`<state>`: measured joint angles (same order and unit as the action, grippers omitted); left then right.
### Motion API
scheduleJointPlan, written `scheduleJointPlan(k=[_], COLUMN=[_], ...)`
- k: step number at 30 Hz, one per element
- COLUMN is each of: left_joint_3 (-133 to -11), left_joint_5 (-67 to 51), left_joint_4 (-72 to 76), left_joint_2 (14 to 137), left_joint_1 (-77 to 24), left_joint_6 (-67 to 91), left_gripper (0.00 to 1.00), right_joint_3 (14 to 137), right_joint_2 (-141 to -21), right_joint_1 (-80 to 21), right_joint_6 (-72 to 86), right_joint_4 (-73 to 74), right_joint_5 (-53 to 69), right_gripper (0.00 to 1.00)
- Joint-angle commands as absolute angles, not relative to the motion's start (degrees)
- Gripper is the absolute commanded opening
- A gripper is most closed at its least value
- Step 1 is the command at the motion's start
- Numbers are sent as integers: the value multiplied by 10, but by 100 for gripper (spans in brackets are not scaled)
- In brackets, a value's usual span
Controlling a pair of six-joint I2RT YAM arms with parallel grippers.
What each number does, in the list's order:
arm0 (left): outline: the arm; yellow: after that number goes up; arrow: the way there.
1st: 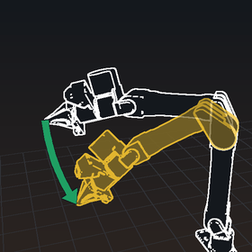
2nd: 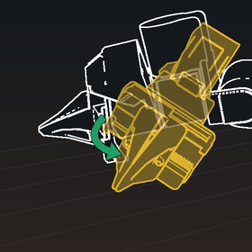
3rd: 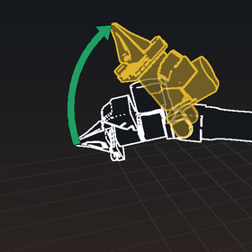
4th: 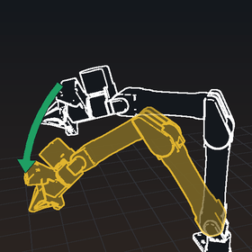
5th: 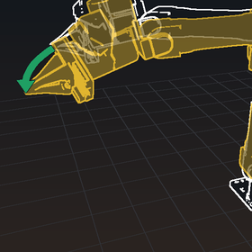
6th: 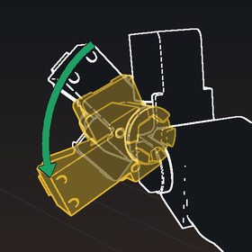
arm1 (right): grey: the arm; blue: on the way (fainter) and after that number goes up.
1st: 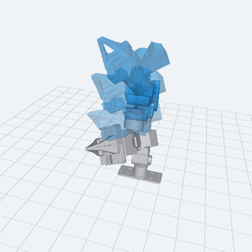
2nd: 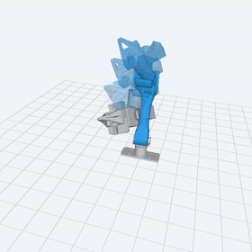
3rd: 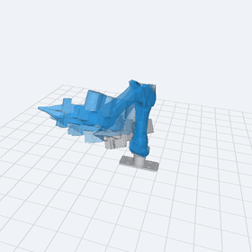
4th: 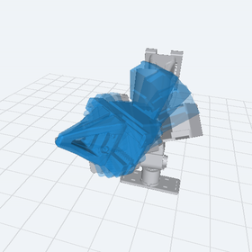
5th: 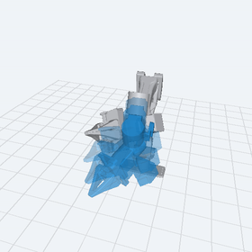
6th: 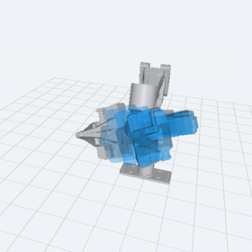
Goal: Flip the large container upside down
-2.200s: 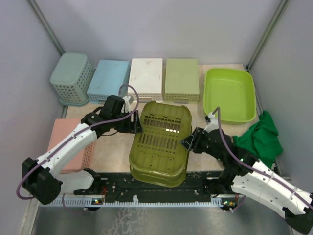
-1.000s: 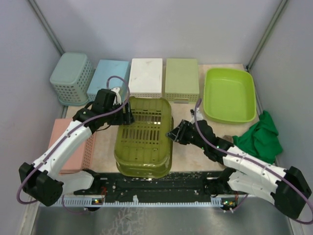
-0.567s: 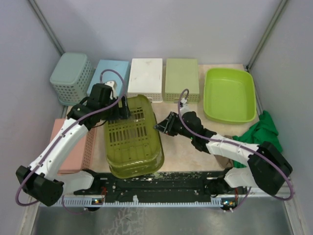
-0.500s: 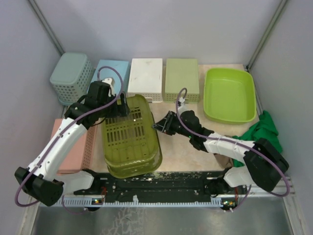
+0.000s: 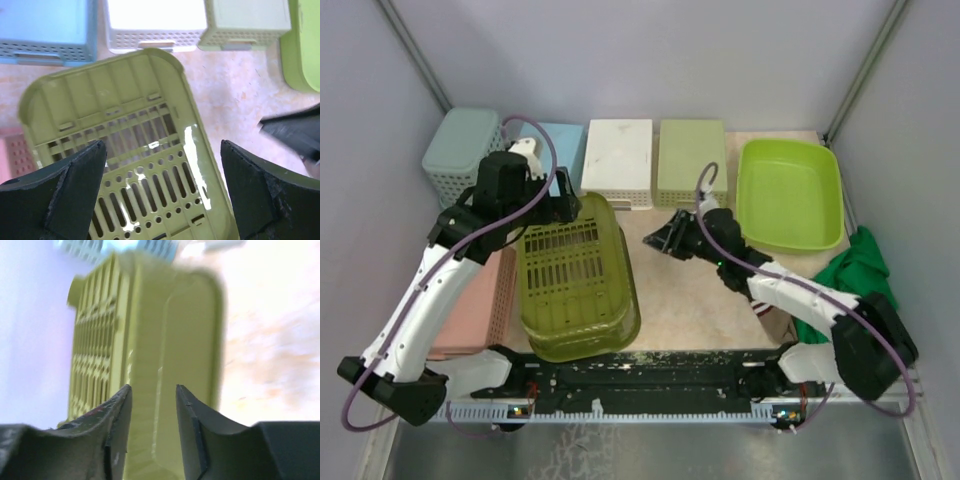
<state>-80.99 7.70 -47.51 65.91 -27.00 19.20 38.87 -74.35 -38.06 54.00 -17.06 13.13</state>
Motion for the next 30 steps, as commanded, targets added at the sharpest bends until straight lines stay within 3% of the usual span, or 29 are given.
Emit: scheduleJointPlan(k=[1,4,9,16,22,30], left_joint_3=[-825,-836,-846,-832,-802,-795], left_joint_5=[77,89,40,5,6,3], left_joint_4=[-450,-405,-326,-299,-287,-290], left_joint_2=[692,736,817,859,840,836], left_joint_1=[-335,-423,-485,-503,-505,-505], left_joint_6=[199,218,235,248,254,258], left_gripper=[100,100,100,100,100,100], right_joint_3=[468,505,543,634,683,649], right_joint_2=[-616,-580,-642,-797,-889,-883], right_joint_1=[-297,-215,-8,-1,-8,-59], right_joint_6=[370,275,237,194,180,198], right_joint_4=[58,164,225,237,228,183], right_joint_5=[-14,-110,-22,7,20,-9], right_gripper=[48,67,69,68,62,61])
